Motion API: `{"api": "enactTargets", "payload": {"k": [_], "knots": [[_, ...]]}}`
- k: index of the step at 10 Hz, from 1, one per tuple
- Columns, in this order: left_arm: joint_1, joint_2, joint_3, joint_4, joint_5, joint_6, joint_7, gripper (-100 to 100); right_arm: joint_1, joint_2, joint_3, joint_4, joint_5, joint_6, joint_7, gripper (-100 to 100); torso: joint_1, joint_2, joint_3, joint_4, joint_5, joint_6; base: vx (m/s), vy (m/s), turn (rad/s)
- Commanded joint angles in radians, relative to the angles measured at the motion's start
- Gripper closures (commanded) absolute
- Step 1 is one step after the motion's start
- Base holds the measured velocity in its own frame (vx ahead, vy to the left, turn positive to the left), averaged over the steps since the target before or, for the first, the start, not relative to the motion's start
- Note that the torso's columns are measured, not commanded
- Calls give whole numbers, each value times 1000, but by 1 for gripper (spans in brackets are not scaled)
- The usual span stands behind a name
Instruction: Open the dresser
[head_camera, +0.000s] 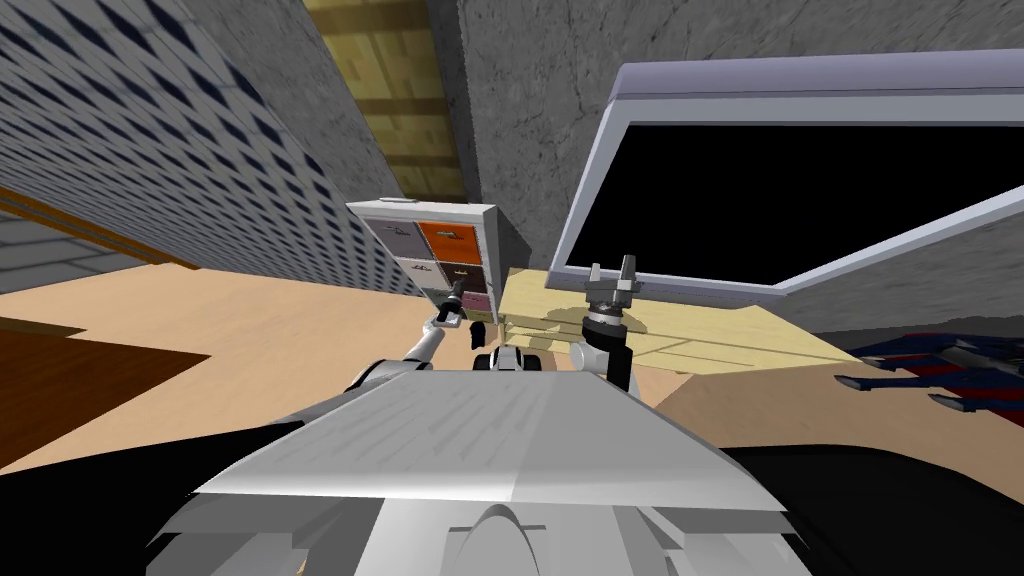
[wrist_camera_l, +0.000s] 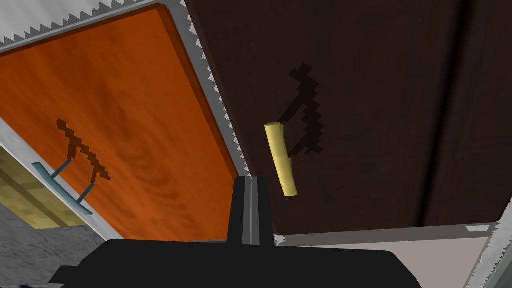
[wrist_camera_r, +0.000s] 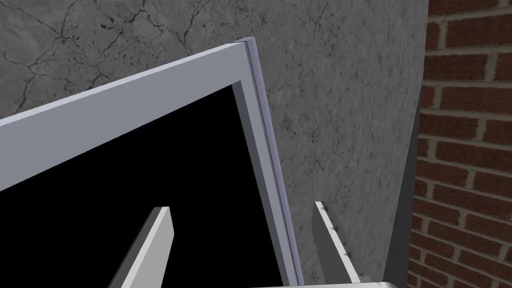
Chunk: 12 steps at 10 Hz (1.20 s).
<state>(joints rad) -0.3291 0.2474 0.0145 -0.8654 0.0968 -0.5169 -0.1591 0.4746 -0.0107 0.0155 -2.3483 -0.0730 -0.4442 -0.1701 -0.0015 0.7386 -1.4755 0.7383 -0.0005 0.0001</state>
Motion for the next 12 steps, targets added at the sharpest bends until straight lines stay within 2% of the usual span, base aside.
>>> {"api": "enactTargets", "payload": {"k": [1,2,4,6,7,12], "knots": [[-34,66,-29,71,17,-35,56,100,0,0,0,0,0,0,0,0,2,-2,-1,-1,1,0,-68,-75,41],[-34,66,-29,75,17,-35,56,100,0,0,0,0,0,0,0,0,3,-1,-1,-1,1,0,-45,-61,30],[-72,137,-65,141,38,-73,117,100,0,0,0,0,0,0,0,0,2,-1,-1,0,1,0,-66,-88,68],[-70,131,-62,145,36,-70,111,100,0,0,0,0,0,0,0,0,1,-1,0,0,0,0,-38,-58,21],[-66,123,-64,153,36,-79,112,-100,0,0,0,0,0,0,0,0,4,-2,-1,-1,1,0,104,-11,-62],[-52,108,-64,149,36,-83,109,-100,1,0,0,0,0,0,0,0,1,1,0,0,0,0,162,25,-44]]}}
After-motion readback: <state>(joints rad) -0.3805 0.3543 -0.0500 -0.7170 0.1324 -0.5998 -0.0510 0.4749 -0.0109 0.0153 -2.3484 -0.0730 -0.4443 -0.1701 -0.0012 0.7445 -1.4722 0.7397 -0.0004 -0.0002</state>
